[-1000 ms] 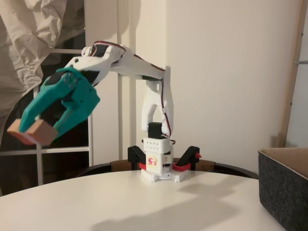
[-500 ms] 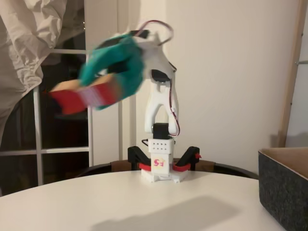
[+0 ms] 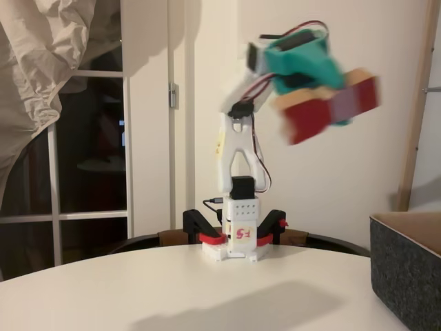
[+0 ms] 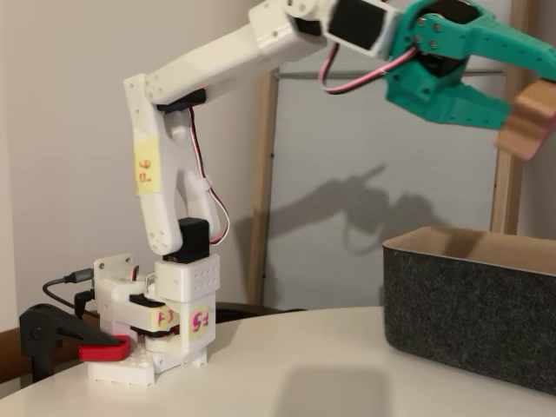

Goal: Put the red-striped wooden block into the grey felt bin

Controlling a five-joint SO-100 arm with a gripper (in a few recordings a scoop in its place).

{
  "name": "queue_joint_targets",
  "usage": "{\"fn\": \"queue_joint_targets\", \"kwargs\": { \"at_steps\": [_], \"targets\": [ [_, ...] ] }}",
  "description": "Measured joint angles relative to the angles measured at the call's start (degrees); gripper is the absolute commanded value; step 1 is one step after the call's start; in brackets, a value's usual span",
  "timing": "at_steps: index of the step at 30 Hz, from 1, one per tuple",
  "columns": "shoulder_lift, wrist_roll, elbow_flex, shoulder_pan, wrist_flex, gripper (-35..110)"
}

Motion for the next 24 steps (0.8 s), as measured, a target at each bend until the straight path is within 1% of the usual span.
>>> {"fn": "queue_joint_targets", "kwargs": {
  "at_steps": [7,13,16,19,24],
  "targets": [
    [0.0,-5.4,-1.1,-13.2,0.0,8],
    [-0.6,-10.9,-1.3,-22.0,0.0,7],
    [-2.1,-14.6,-1.5,-26.7,0.0,9],
    [-5.6,-18.5,-1.5,-30.1,0.0,12],
    [-12.2,-23.7,-2.9,-33.6,0.0,11]
  ]
}}
